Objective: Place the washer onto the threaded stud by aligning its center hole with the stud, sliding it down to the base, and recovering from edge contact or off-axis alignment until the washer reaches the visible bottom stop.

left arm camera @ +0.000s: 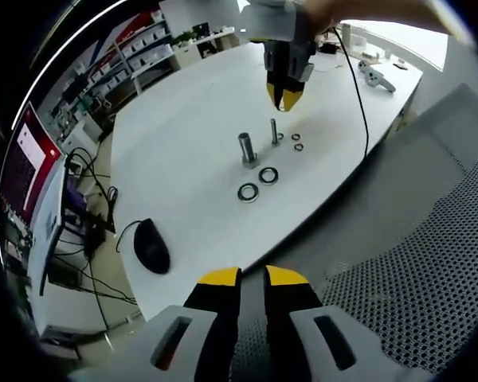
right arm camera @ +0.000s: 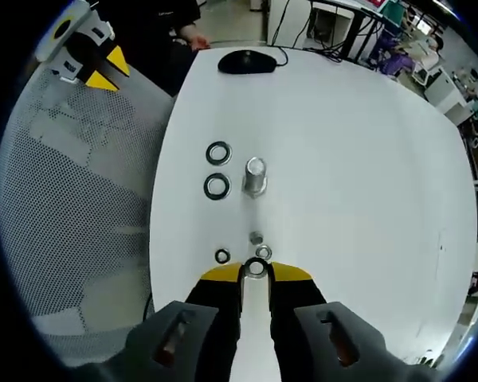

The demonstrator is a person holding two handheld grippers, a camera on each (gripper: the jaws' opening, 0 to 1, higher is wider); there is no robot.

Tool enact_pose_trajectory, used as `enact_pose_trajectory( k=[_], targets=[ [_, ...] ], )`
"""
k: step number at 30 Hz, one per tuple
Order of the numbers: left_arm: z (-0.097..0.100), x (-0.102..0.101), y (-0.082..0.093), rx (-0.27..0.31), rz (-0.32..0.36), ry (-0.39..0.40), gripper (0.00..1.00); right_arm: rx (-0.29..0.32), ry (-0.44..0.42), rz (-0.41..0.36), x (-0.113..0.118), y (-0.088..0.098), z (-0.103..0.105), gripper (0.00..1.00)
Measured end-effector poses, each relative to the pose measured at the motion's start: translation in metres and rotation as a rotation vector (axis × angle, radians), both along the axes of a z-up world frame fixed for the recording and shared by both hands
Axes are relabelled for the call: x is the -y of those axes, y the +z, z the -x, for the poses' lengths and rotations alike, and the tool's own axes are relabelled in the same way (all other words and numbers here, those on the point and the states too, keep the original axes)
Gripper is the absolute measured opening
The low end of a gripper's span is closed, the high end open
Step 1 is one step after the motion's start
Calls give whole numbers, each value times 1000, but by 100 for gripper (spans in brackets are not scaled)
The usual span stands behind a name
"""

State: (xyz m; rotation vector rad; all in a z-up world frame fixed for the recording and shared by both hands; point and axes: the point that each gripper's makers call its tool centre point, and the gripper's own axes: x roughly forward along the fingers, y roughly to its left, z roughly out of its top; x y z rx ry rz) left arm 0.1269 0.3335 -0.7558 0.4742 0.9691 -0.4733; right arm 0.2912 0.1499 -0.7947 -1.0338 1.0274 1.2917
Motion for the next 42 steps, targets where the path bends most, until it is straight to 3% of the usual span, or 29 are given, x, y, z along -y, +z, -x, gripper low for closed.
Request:
enact_pose_trajectory(
  k=[12, 27, 42],
  targets=[
    [-2, -3, 0, -3, -3, 17, 9, -6, 17, -9, -11, 6, -11, 13],
    [-4, -3, -1, -1, 5, 11, 9, -4, 66, 37, -5, 10, -8, 13],
    [-5, -4, -1, -1, 16, 20, 9, -14, 103, 12, -21, 9, -4, 13]
  ],
)
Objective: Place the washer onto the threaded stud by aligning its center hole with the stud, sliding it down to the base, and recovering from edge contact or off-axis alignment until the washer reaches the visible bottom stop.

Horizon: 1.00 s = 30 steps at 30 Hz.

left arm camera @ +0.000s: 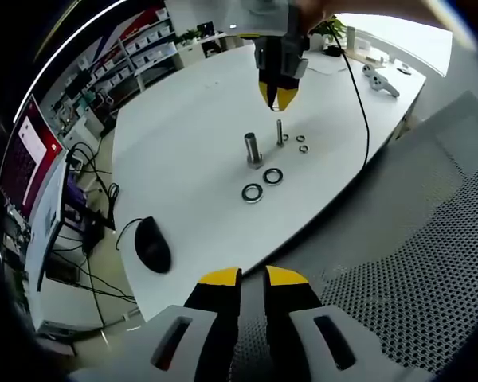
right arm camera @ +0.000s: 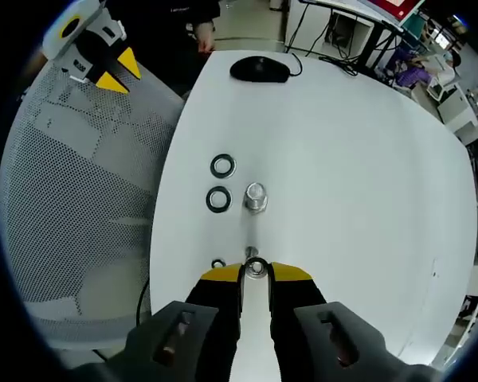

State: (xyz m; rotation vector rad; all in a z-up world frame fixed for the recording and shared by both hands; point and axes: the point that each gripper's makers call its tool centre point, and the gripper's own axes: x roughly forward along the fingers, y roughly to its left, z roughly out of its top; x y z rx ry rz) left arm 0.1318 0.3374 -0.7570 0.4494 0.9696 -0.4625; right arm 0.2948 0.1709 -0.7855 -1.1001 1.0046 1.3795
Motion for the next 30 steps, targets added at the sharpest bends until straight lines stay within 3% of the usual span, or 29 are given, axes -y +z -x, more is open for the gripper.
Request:
enact_pose_trajectory(
  k=[5, 11, 30],
  targets=[
    [-1, -1, -2, -3, -3, -6, 9, 6, 26, 35, 5, -8, 0, 13],
    [-2, -1, -2, 2, 3, -5, 9, -25, 23, 6, 1, -9, 4, 13],
    [-3, -1, -1, 12, 7, 2, 9, -12, 27, 34, 2, -27, 2, 13]
  ],
)
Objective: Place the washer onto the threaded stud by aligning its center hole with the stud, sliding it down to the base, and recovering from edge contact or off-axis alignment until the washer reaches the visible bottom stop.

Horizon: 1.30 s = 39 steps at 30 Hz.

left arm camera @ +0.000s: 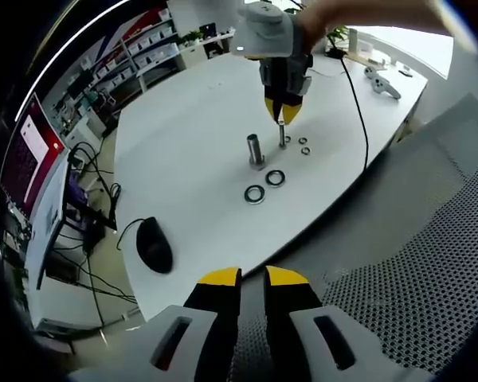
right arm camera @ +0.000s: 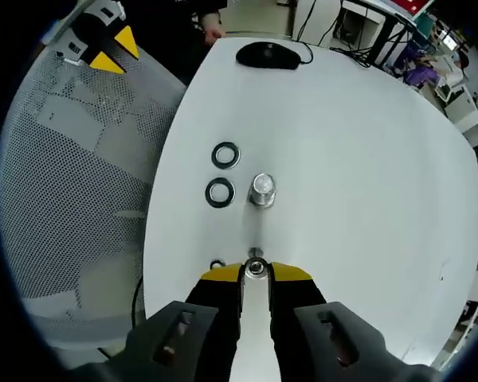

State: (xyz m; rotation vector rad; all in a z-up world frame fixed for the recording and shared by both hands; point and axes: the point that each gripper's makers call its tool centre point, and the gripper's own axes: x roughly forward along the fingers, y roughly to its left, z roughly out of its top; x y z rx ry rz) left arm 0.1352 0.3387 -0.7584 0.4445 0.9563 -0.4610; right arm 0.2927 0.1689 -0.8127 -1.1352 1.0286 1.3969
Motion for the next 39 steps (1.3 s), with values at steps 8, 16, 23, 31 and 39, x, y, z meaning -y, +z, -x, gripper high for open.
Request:
enact_pose_trajectory(
  k=[8, 16, 23, 31, 39],
  targets=[
    [0, 0, 0, -2, 1, -3, 9, 6, 28, 22, 0, -13, 4, 13],
    [1, 2, 1, -5, 13, -5, 9, 15, 31, 24, -1, -23, 3, 13],
    [1, 2, 1, -6, 11, -9, 9, 12, 31, 33, 0, -32, 3, 13],
    [2, 2, -1, -14, 8, -20, 9, 8, 43, 41, 3, -41, 2, 13],
    [2, 2, 0, -13, 10, -16, 9, 12, 52, 54, 5, -48, 2, 13]
  ],
)
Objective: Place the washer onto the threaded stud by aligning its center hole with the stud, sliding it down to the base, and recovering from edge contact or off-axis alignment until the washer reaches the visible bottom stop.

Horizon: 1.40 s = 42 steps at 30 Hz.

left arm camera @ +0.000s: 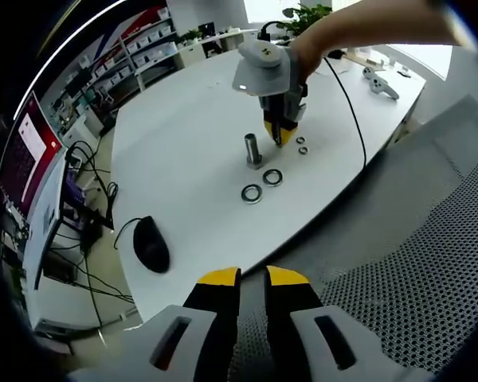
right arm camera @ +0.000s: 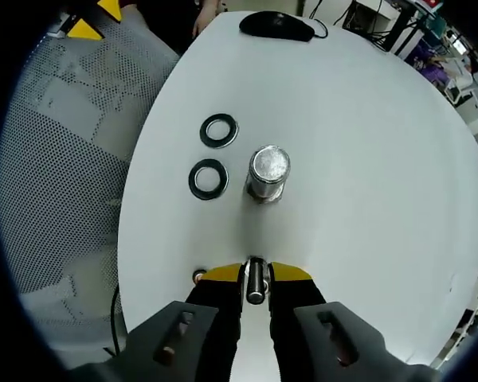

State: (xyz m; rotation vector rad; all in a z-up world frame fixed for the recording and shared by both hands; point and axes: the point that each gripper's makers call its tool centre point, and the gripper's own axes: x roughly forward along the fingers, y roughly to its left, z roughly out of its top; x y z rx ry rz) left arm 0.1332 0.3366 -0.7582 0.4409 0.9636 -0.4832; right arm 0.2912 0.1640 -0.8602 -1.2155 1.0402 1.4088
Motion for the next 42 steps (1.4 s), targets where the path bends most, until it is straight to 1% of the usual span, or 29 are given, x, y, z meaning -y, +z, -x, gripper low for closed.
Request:
enact_pose_trajectory(
  k=[5, 9, 10, 11, 12, 13, 14, 15, 16, 18, 20, 22, 24, 26, 28, 30, 36, 42],
  targets=[
    [1, 0, 1, -1, 0, 1, 9, 7, 19, 9, -1, -2, -2, 13],
    [1, 0, 1, -2, -2, 1, 9, 1, 8, 12, 0, -3, -4, 13],
    [1, 0, 2, -1, -1, 1, 9, 2, 16, 11, 0, -3, -4, 13],
    [0, 0, 2, -1, -1, 1, 9, 2, 55, 15, 0, -4, -4, 14],
    [0, 0, 2, -1, -1, 1, 9, 17, 48, 11, 0, -4, -5, 15],
    [0, 0, 2, -2, -2, 0, 9, 34, 37, 6, -1, -4, -8, 18],
    [1, 0, 2, -3, -4, -1, 9, 29, 31, 0, -2, -3, -8, 23],
    [0, 0, 2, -3, -3, -3, 9, 17, 6, -15, -3, -2, -6, 28],
    [0, 1, 2, -2, -3, -2, 9, 17, -1, -22, -4, -1, -6, 29],
    [0, 1, 2, -2, -3, -1, 9, 26, -18, -61, -8, 5, -8, 31],
    [0, 0, 2, -2, -2, -1, 9, 26, -67, -112, -14, 14, -9, 31],
    [0, 0, 2, -1, 0, -2, 9, 19, -136, -176, -20, 25, -11, 32],
    [0, 0, 1, -1, 1, 0, 9, 8, -177, -231, -23, 36, -11, 33],
    [-1, 0, 0, -2, 1, -1, 9, 12, -215, -272, -23, 45, -13, 33],
    [-1, 0, 0, -2, 3, -2, 9, 16, -235, -302, -21, 51, -13, 33],
    [-1, 0, 0, -1, 4, -1, 9, 36, -243, -317, -14, 56, -13, 33],
    [-2, 0, 0, 4, 7, 7, 9, 42, -273, -369, 1, 65, -5, 33],
    [-1, -1, -1, -3, -1, 11, 9, 23, -290, -368, 22, 59, 8, 33]
  ],
)
